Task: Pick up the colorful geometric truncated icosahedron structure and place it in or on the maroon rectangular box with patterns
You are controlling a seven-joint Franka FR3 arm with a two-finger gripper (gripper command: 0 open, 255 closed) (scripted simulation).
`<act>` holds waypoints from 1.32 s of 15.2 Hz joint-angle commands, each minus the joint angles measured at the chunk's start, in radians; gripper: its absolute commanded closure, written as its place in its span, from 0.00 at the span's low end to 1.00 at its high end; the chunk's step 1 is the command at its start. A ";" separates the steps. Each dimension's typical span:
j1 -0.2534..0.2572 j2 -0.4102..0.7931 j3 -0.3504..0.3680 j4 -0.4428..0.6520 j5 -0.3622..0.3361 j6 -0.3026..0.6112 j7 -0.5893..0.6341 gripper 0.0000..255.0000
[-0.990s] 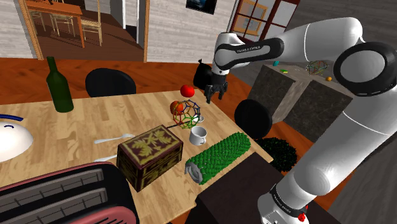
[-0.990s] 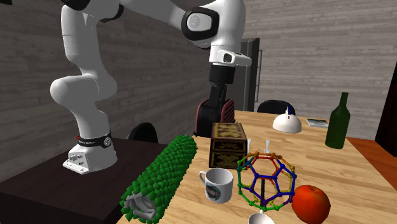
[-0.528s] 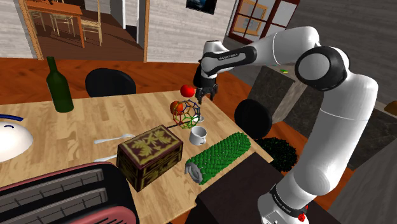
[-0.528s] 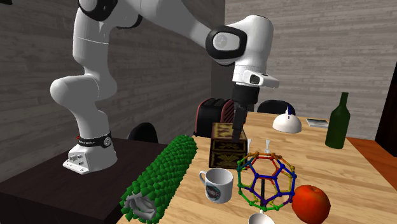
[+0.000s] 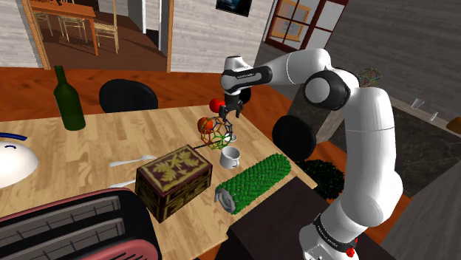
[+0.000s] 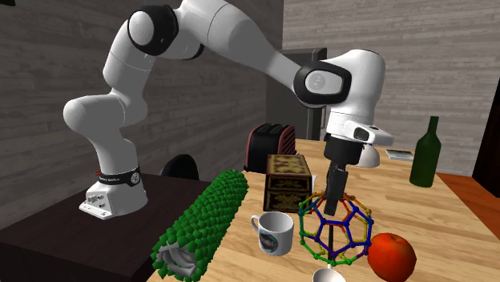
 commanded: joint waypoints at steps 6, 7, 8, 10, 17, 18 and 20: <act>-0.003 0.076 -0.006 0.019 -0.006 0.056 0.007 0.00; -0.004 0.081 -0.006 0.012 -0.007 0.067 0.007 0.00; -0.005 0.083 -0.007 0.009 -0.007 0.073 0.007 0.00; -0.005 0.083 -0.007 0.009 -0.007 0.073 0.007 0.00; -0.001 0.082 -0.007 0.004 -0.007 0.075 0.011 1.00; -0.001 0.077 -0.007 -0.001 -0.007 0.075 0.011 1.00; 0.003 0.071 -0.006 -0.017 -0.008 0.085 0.017 1.00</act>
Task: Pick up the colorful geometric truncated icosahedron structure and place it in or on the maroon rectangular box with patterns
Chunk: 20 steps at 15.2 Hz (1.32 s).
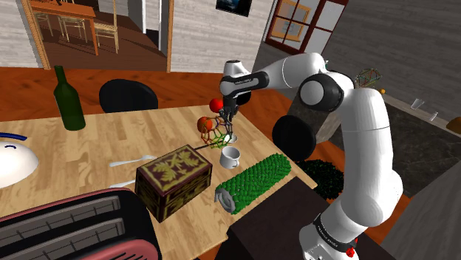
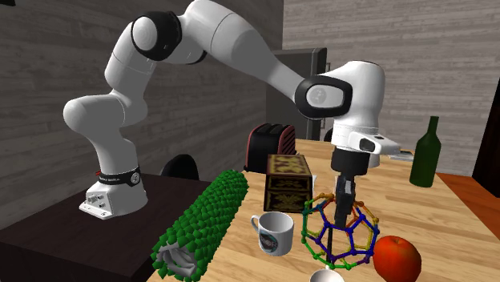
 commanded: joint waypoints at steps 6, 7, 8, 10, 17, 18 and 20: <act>-0.003 0.035 0.002 0.002 0.005 -0.054 -0.008 1.00; -0.003 0.028 0.002 0.004 0.005 -0.063 -0.009 1.00; -0.003 0.021 0.003 0.007 0.006 -0.073 -0.010 1.00; -0.003 0.007 0.003 0.011 0.007 -0.091 -0.013 1.00; -0.002 -0.036 0.004 0.038 0.010 -0.159 -0.023 1.00; -0.002 -0.041 0.004 0.043 0.010 -0.170 -0.025 1.00; -0.002 -0.051 0.005 0.054 0.011 -0.191 -0.028 1.00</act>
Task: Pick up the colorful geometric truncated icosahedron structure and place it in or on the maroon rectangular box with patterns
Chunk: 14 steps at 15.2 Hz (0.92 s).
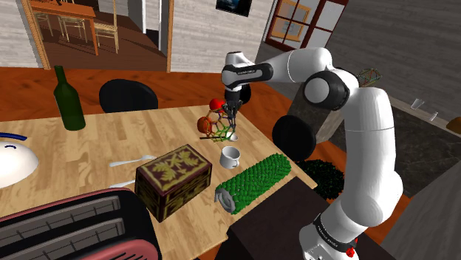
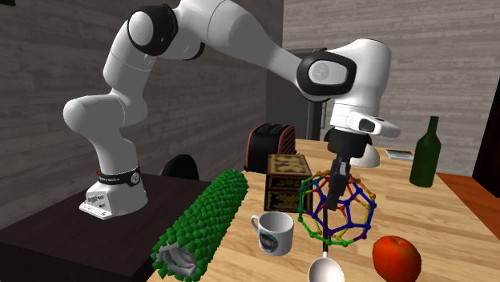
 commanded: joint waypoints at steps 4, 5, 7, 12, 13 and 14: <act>0.000 -0.025 0.000 0.030 0.002 -0.053 -0.008 1.00; 0.000 -0.029 0.000 0.037 0.002 -0.064 -0.010 1.00; 0.001 -0.037 0.001 0.051 0.003 -0.086 -0.013 1.00; 0.002 -0.052 0.001 0.094 0.005 -0.143 -0.021 1.00; 0.002 -0.054 0.001 0.104 0.005 -0.155 -0.022 1.00; 0.002 -0.056 0.001 0.114 0.006 -0.167 -0.024 1.00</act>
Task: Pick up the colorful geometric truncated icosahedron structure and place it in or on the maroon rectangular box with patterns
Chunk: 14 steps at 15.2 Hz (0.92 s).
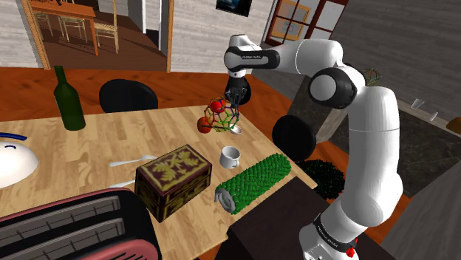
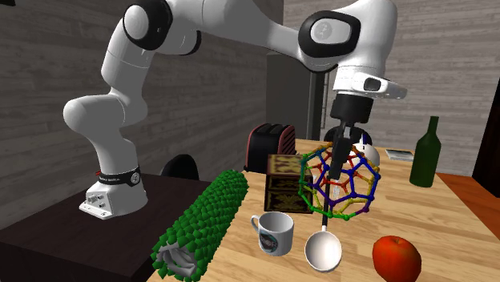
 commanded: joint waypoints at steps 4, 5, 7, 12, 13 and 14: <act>0.000 -0.008 0.000 0.057 0.002 -0.063 -0.010 1.00; 0.000 -0.009 0.000 0.070 0.002 -0.076 -0.012 1.00; 0.001 -0.009 -0.001 0.095 0.002 -0.102 -0.015 1.00; 0.002 -0.005 -0.001 0.169 0.003 -0.171 -0.024 1.00; 0.003 -0.003 -0.001 0.186 0.003 -0.186 -0.026 1.00; 0.003 -0.001 -0.001 0.201 0.003 -0.199 -0.028 1.00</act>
